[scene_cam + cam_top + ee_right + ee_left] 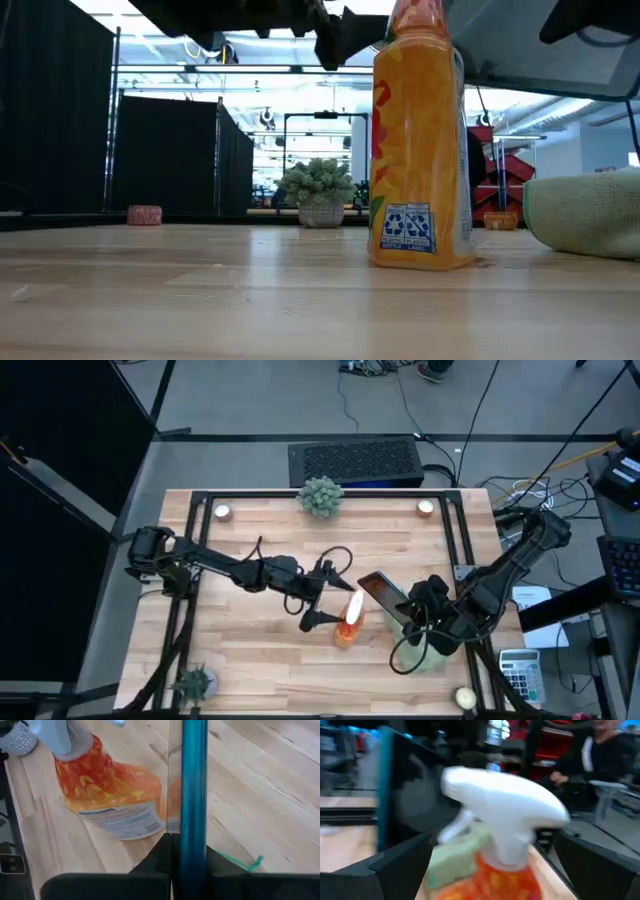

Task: Apply microfiber cloth
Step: Spray the front of the blue tablet using the orange spray bottle

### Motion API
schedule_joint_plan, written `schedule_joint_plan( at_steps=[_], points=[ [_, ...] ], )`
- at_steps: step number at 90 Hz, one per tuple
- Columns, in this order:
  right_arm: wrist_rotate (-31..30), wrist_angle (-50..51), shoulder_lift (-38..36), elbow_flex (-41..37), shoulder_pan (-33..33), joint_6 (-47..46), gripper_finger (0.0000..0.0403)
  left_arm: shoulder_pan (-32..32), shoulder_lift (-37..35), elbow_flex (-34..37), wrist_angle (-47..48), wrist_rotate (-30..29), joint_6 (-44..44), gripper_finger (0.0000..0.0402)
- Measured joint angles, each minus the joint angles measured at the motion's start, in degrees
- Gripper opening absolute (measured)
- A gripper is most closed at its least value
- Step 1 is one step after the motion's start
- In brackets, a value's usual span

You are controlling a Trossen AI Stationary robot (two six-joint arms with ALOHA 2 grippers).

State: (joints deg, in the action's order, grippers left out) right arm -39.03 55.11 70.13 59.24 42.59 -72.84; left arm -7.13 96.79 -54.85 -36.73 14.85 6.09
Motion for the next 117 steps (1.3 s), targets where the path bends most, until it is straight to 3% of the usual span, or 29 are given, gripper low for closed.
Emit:
schedule_joint_plan(
  at_steps=[28,55,79,98,117],
  points=[
    [0.15,-0.09,1.25,0.00,-0.24,0.00,0.0008,0.13,2.06,-1.53,-1.54,-2.29,-2.19,0.0400],
    [0.07,-0.35,2.31,0.00,-0.24,-0.18,0.0008,-0.26,7.73,-7.67,-1.84,-0.13,-2.06,0.0400],
    [-3.97,-1.19,2.34,0.00,-0.31,2.19,0.0008,-0.35,9.81,-9.22,-1.51,-0.15,1.14,0.0400],
    [-7.26,-5.10,2.34,0.00,-2.48,11.00,0.0008,-0.34,9.70,-9.22,-1.28,-0.49,2.59,0.0394],
    [-5.57,-8.31,1.16,-0.15,-6.71,20.79,0.0008,-0.29,9.57,-9.16,-1.18,-1.89,2.86,0.0342]
  ],
)
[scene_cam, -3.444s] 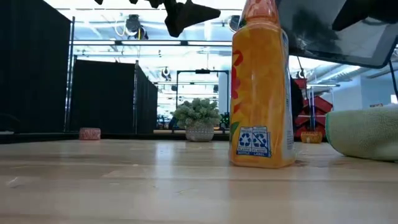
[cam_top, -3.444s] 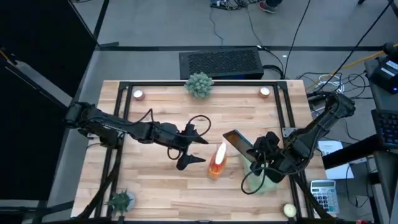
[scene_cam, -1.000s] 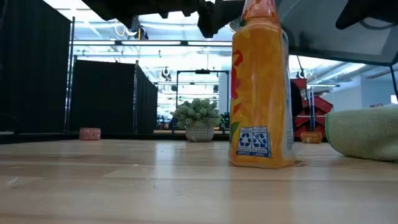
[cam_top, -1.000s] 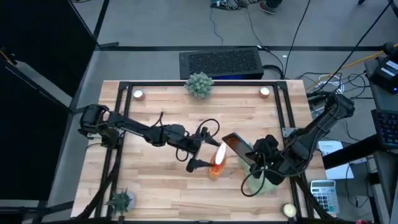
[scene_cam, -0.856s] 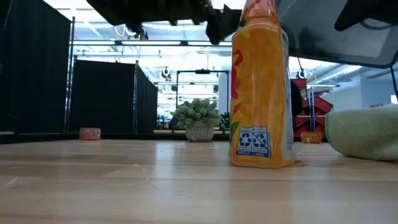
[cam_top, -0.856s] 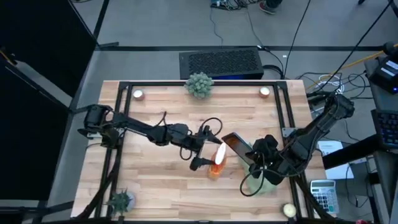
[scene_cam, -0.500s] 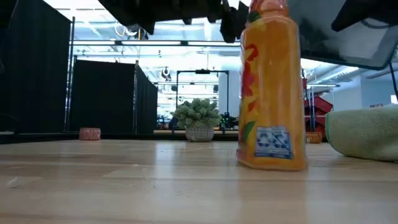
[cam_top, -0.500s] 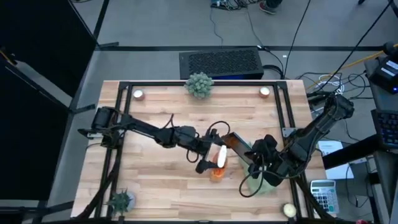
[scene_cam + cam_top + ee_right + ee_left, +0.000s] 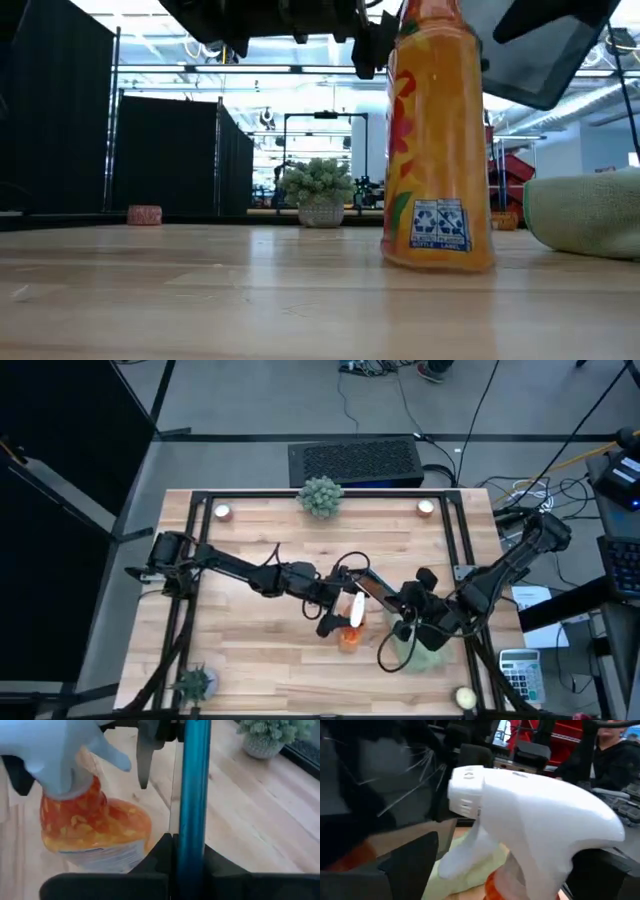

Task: Apply microfiber cloth
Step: Spray the front of the blue tablet using the orange spray bottle

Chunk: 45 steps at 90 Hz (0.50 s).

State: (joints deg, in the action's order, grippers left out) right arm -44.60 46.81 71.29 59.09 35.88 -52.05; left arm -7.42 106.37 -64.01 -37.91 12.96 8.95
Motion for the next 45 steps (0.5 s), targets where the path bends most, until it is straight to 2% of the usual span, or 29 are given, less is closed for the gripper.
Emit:
schedule_joint_plan(
  at_steps=[14,36,45],
  points=[
    [1.14,-1.04,-2.01,-0.02,-1.41,4.86,0.0009,0.00,0.00,0.06,0.17,-0.36,-0.33,0.0310],
    [2.81,-2.11,-4.49,-0.02,-2.02,8.57,0.0009,-0.11,-0.07,0.04,-0.33,0.53,-0.61,0.0299],
    [3.59,-1.96,-4.57,-0.02,-2.14,8.49,0.0009,-0.15,-0.07,0.04,0.46,0.54,-0.45,0.0272]
  ],
)
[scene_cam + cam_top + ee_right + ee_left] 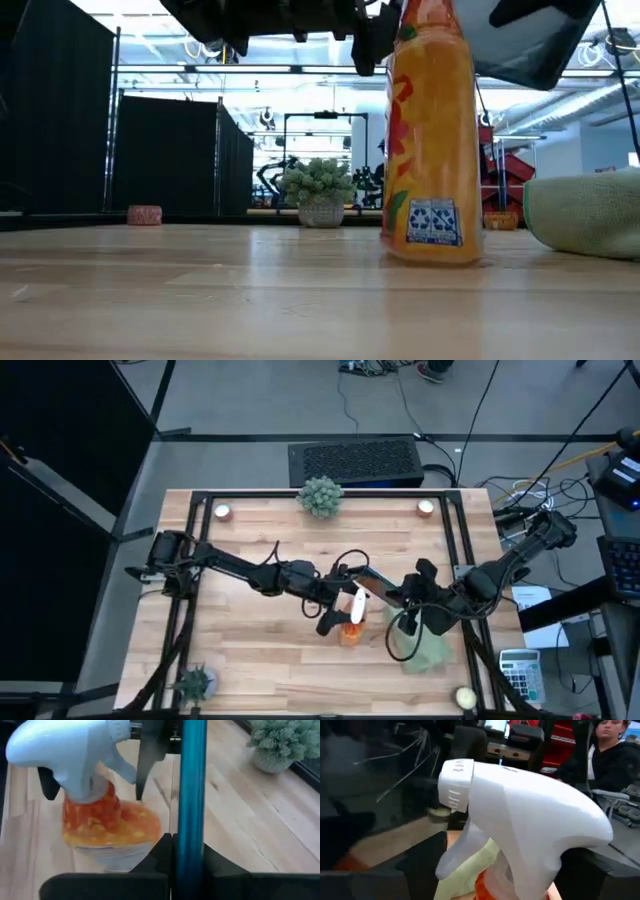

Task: Apply microfiber cloth
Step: Spray the front of the blue tablet using the orange spray bottle

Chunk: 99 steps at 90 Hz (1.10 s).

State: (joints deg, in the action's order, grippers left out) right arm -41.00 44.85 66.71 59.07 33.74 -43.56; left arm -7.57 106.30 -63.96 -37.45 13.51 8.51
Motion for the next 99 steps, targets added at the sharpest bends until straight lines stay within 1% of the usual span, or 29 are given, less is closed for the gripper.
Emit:
schedule_joint_plan(
  at_steps=[17,23,29,39,54,66,75,86,99],
  points=[
    [0.19,-0.01,0.01,0.01,0.00,-0.32,0.0009,0.00,0.00,-0.07,0.28,0.01,0.06,0.0183],
    [0.33,0.02,0.01,0.02,-0.02,-0.58,0.0009,0.02,0.00,-0.07,0.43,-0.01,-0.04,0.0170],
    [0.51,0.06,0.01,0.02,-0.02,-0.62,0.0009,0.00,0.02,-0.07,0.62,-0.01,-0.01,0.0170],
    [0.59,0.18,0.01,0.02,-0.02,-0.69,0.0009,0.00,0.02,-0.07,0.56,0.00,-0.16,0.0199],
    [0.49,0.91,0.01,0.17,-0.02,-0.99,0.0009,0.44,-0.81,-0.07,2.08,0.42,-0.02,0.0270],
    [-0.22,0.85,0.01,0.31,-0.09,-0.97,0.0009,1.04,-3.52,-0.11,7.48,0.99,-0.04,0.0328],
    [-0.60,0.82,-0.02,0.37,-0.09,-0.97,0.0009,1.25,-6.05,-0.11,13.16,1.02,-0.18,0.0362],
    [-0.16,1.39,-0.06,0.39,-0.09,-1.08,0.0009,1.25,-8.61,-0.11,19.19,0.88,-2.30,0.0386],
    [0.39,1.53,-0.06,0.39,-0.09,-1.37,0.0009,1.23,-11.62,-0.11,27.70,0.28,-4.83,0.0392]
  ],
)
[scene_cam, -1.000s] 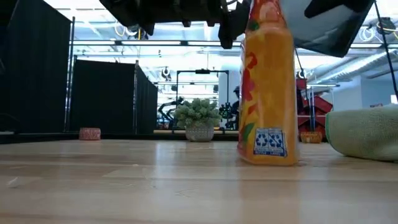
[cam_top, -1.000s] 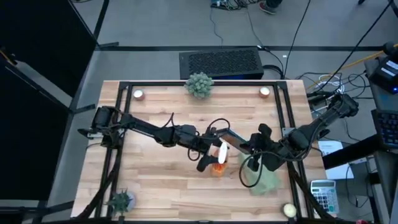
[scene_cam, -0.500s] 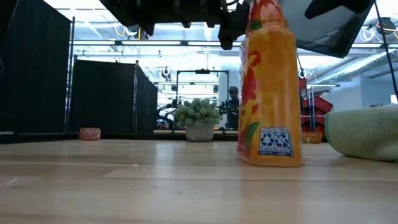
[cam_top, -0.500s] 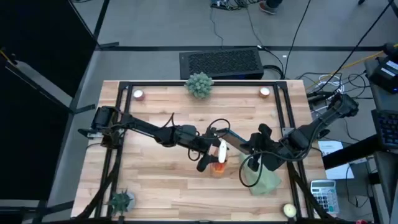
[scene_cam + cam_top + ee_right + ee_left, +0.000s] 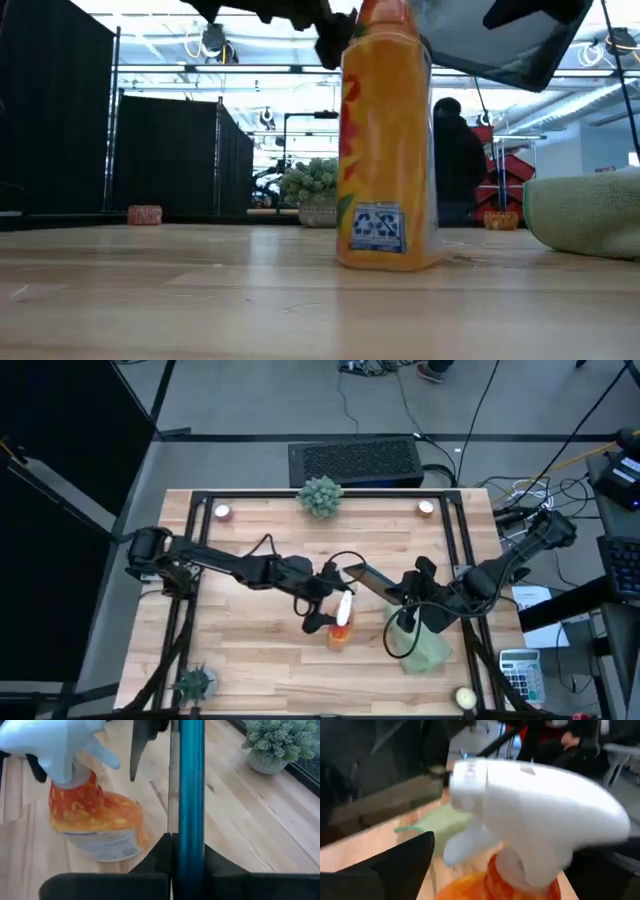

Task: Apply microfiber cloth
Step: Spray the front of the blue tablet using the orange spray bottle, then wipe the front of the blue tablet with the green microfiber cloth

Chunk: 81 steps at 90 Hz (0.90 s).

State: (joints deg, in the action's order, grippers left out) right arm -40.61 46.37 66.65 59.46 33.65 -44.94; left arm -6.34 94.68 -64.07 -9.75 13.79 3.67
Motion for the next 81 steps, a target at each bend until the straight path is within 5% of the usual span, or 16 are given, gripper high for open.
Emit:
schedule_joint_plan(
  at_steps=[17,30,49,62,81],
  points=[
    [1.67,0.35,0.01,-0.02,-0.07,-0.89,0.0009,0.26,-4.55,0.00,6.92,-0.71,-2.57,0.0393],
    [2.54,1.60,0.00,-0.04,-0.07,-1.71,0.0009,0.96,-9.22,0.02,21.39,-6.22,-2.78,0.0393],
    [14.62,6.66,-0.28,-0.11,1.45,-11.16,0.0009,0.55,-19.51,0.16,38.23,-15.06,1.60,0.0393],
    [24.34,5.72,0.66,-0.13,5.86,-19.97,0.0009,-1.31,-22.66,2.81,39.27,-15.07,8.13,0.0393],
    [23.79,-10.32,7.08,-0.17,14.27,-22.58,0.0008,-6.18,-19.88,5.91,33.58,-13.64,14.53,0.0393]
  ],
)
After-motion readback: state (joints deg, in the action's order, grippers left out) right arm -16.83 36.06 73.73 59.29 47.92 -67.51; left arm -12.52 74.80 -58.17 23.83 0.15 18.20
